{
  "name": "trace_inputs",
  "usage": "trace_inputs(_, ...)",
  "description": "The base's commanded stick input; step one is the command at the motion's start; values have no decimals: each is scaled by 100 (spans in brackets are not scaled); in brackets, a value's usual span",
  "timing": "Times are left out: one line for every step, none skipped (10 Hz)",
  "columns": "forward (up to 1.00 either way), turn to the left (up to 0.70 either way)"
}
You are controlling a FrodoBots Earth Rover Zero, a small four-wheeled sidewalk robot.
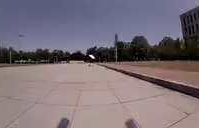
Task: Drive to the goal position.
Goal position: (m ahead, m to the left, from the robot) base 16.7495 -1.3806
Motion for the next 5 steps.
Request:
trace_inputs(100, 0)
trace_inputs(100, 0)
trace_inputs(100, 0)
trace_inputs(100, 0)
trace_inputs(100, 0)
